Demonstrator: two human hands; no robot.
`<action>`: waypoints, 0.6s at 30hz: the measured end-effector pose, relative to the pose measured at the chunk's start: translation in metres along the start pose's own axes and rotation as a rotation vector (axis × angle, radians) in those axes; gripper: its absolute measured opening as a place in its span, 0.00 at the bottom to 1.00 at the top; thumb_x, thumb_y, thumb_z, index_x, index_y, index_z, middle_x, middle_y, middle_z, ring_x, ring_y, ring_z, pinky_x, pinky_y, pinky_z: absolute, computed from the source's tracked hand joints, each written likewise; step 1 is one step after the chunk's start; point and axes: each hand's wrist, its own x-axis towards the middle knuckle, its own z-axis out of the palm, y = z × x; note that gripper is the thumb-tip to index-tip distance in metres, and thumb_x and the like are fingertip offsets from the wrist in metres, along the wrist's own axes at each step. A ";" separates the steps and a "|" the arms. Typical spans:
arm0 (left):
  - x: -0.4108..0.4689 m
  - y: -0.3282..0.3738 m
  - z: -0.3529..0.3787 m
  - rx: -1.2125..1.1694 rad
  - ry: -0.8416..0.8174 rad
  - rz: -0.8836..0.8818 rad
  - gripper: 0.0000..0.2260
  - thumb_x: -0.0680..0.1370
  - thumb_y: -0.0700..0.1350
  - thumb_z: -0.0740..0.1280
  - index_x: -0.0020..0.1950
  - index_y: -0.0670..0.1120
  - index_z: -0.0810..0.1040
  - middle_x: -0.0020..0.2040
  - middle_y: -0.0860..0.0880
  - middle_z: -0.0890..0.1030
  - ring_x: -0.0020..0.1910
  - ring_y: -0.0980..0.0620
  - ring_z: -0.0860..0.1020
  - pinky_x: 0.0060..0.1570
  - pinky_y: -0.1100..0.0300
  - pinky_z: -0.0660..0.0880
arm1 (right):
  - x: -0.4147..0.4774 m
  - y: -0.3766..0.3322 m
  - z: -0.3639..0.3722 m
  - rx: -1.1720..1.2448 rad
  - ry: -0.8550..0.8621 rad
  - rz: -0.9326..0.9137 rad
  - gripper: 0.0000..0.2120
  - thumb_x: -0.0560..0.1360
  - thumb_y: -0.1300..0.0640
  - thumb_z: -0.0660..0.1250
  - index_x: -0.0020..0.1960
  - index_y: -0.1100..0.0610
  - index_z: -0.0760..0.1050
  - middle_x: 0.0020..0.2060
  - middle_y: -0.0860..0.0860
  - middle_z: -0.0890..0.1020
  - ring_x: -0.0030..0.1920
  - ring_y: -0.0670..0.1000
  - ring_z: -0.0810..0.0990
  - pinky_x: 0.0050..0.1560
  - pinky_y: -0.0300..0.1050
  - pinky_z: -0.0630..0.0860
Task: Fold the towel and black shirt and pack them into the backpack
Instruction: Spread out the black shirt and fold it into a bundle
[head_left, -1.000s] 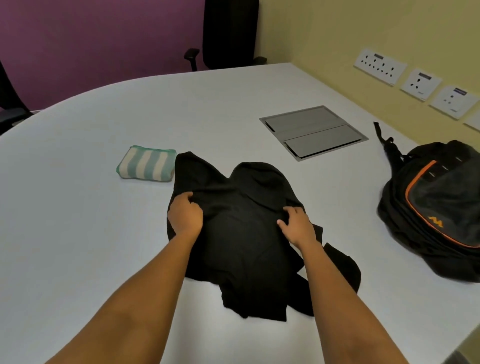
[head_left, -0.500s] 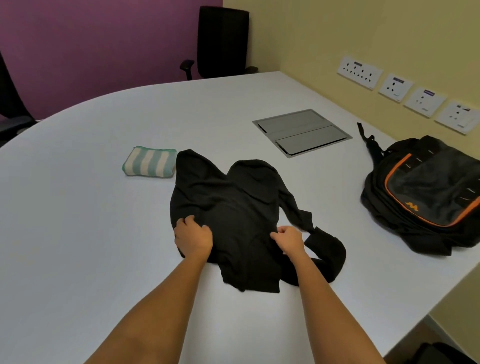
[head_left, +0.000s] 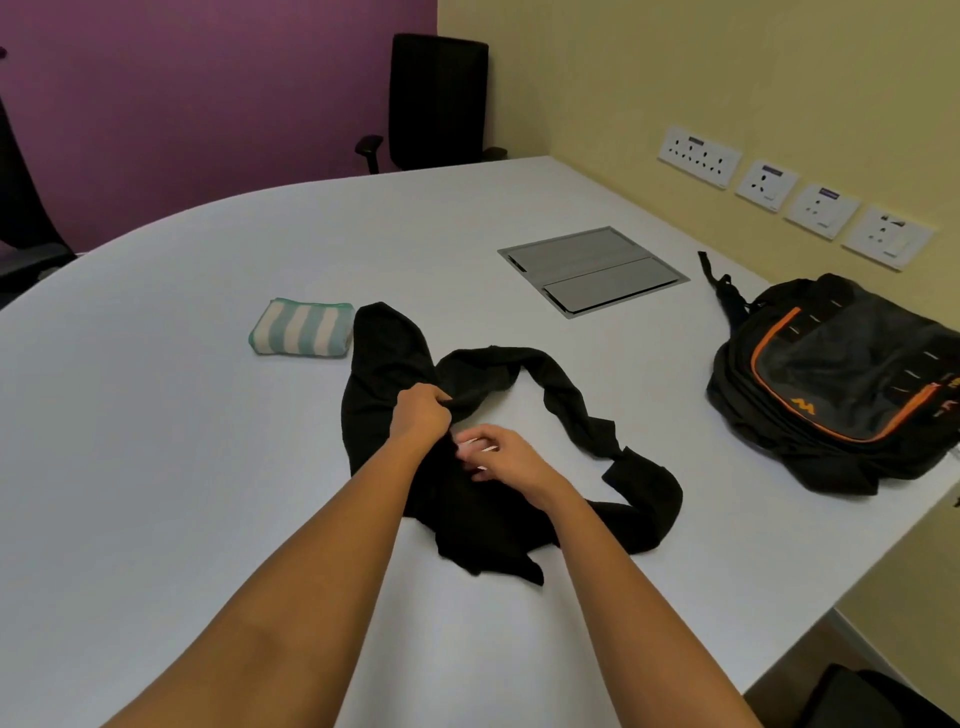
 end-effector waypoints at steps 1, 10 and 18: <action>-0.001 0.000 -0.004 -0.055 0.044 0.001 0.14 0.78 0.36 0.61 0.62 0.45 0.78 0.61 0.43 0.77 0.55 0.46 0.77 0.48 0.61 0.72 | 0.003 0.006 -0.010 -0.110 0.125 0.003 0.11 0.76 0.59 0.65 0.59 0.56 0.75 0.49 0.51 0.78 0.50 0.52 0.79 0.52 0.43 0.77; -0.002 0.023 -0.035 -0.284 0.241 0.021 0.13 0.82 0.42 0.56 0.65 0.44 0.73 0.60 0.43 0.77 0.57 0.45 0.76 0.53 0.56 0.71 | -0.006 0.045 -0.009 -0.700 -0.198 0.102 0.33 0.74 0.43 0.67 0.74 0.55 0.61 0.67 0.55 0.71 0.66 0.55 0.71 0.67 0.48 0.67; 0.000 0.037 -0.049 -0.261 0.246 0.067 0.10 0.79 0.46 0.58 0.55 0.49 0.77 0.47 0.51 0.78 0.45 0.51 0.75 0.44 0.58 0.71 | -0.008 0.016 0.046 -0.502 -0.624 0.135 0.22 0.78 0.52 0.63 0.71 0.54 0.67 0.64 0.54 0.76 0.54 0.48 0.76 0.53 0.40 0.74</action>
